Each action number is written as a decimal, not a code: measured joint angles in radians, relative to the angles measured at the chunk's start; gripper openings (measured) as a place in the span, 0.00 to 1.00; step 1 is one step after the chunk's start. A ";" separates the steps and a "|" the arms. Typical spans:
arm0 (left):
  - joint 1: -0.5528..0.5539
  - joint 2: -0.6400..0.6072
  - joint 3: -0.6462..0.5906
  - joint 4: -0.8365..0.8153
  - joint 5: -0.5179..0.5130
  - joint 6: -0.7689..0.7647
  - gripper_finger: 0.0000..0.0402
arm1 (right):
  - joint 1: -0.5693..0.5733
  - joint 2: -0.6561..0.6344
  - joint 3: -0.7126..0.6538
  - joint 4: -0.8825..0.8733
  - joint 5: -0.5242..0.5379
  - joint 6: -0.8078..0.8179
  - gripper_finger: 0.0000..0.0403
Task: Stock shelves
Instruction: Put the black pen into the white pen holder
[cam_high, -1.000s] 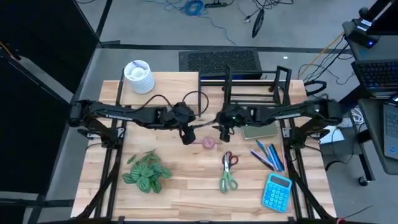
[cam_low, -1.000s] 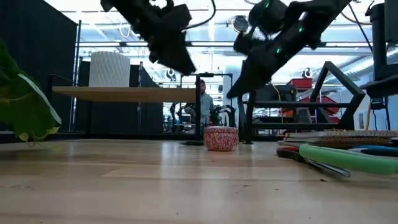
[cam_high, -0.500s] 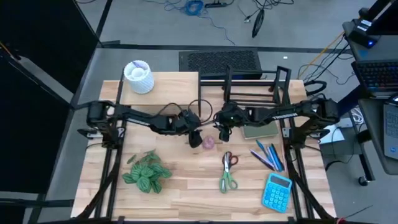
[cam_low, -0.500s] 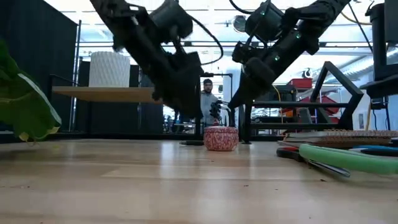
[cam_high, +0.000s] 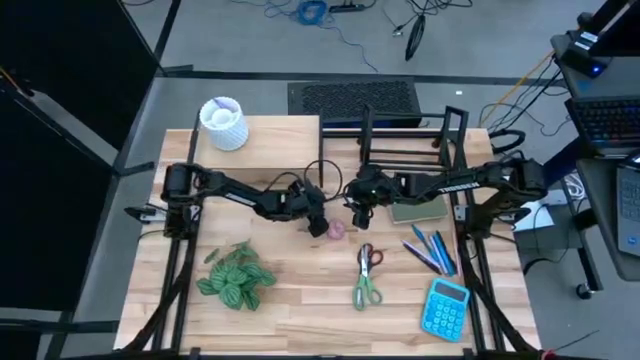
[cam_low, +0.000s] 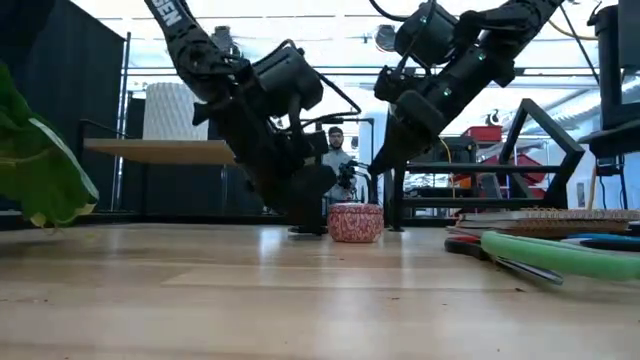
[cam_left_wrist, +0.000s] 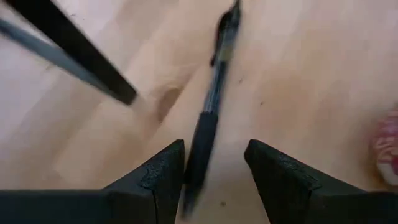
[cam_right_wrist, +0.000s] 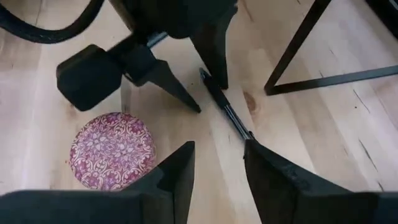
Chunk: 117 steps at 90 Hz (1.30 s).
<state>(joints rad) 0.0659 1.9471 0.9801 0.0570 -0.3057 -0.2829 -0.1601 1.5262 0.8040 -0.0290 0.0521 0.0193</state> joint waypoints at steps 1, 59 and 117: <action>0.000 0.002 0.000 0.002 0.004 0.000 0.43 | 0.000 0.000 0.000 0.000 0.000 0.000 0.30; -0.001 0.027 0.002 -0.001 0.069 0.000 0.04 | 0.008 0.000 0.000 -0.032 -0.002 0.022 0.30; -0.136 -0.219 -0.006 -0.238 0.021 0.002 0.02 | 0.111 -0.100 0.000 -0.164 -0.005 0.051 0.30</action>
<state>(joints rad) -0.0696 1.7279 0.9741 -0.1806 -0.2844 -0.2813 -0.0490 1.4259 0.8040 -0.1926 0.0475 0.0700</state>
